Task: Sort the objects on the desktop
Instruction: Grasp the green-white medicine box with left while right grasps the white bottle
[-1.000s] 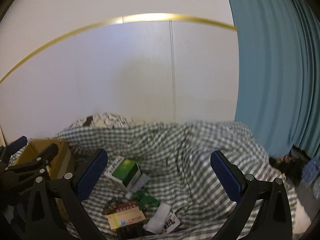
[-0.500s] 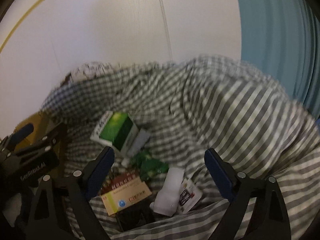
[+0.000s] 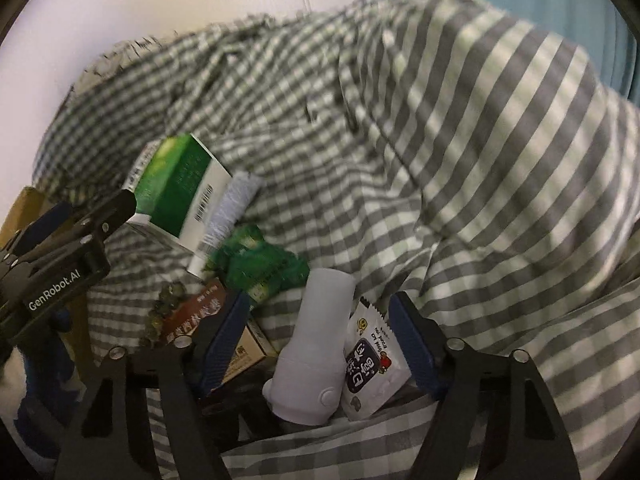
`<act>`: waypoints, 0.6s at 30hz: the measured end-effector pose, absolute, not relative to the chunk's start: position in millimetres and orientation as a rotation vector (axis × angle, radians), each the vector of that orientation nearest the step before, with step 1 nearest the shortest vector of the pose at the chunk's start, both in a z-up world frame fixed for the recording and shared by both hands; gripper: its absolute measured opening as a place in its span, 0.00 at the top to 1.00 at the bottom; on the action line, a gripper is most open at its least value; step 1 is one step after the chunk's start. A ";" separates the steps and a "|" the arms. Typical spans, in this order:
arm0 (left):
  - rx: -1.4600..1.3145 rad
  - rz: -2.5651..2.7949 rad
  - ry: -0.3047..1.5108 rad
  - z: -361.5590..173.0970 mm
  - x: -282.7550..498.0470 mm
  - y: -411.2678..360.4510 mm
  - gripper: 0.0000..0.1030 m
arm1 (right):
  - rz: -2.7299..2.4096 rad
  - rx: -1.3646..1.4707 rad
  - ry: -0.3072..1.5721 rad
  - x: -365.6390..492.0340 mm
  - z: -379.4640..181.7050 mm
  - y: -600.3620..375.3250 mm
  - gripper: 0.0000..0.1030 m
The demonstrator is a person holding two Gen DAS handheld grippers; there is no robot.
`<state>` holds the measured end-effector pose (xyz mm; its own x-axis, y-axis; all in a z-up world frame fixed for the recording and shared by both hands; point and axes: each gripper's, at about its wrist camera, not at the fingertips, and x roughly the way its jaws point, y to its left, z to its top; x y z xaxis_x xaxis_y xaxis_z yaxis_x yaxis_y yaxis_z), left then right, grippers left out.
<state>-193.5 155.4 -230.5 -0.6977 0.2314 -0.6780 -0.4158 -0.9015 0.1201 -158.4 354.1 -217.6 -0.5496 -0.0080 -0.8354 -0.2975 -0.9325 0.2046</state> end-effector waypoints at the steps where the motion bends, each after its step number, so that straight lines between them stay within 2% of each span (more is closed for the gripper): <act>1: -0.989 2.569 0.375 -234.9 -197.0 156.2 0.00 | 2.574 -1.411 0.486 -160.8 -220.3 353.9 0.34; 8: -1.054 2.522 0.416 -260.6 -214.4 165.1 0.00 | 2.478 -1.553 0.461 -181.8 -246.9 352.6 0.35; 10: -1.072 2.509 0.396 -265.5 -219.7 164.9 0.01 | 2.462 -1.586 0.449 -185.9 -253.2 351.5 0.41; 13: -1.094 2.475 0.352 -269.9 -226.4 166.2 0.14 | 2.447 -1.619 0.444 -190.1 -259.2 350.7 0.44; 14: -1.102 2.455 0.343 -271.3 -227.5 168.3 0.21 | 2.450 -1.617 0.451 -190.3 -259.3 351.2 0.44; 17: -1.089 2.473 0.360 -268.4 -222.9 172.6 0.23 | 2.452 -1.624 0.467 -190.0 -260.6 352.7 0.55; 18: -1.080 2.476 0.343 -265.2 -220.0 171.9 0.24 | 2.457 -1.621 0.486 -188.9 -260.7 354.6 0.65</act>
<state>-220.0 171.9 -265.2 -0.6126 0.2742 -0.7413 -0.4652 -0.8833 0.0578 -188.9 354.6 -260.7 -0.4010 -0.0460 -0.9149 -0.3056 -0.9348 0.1810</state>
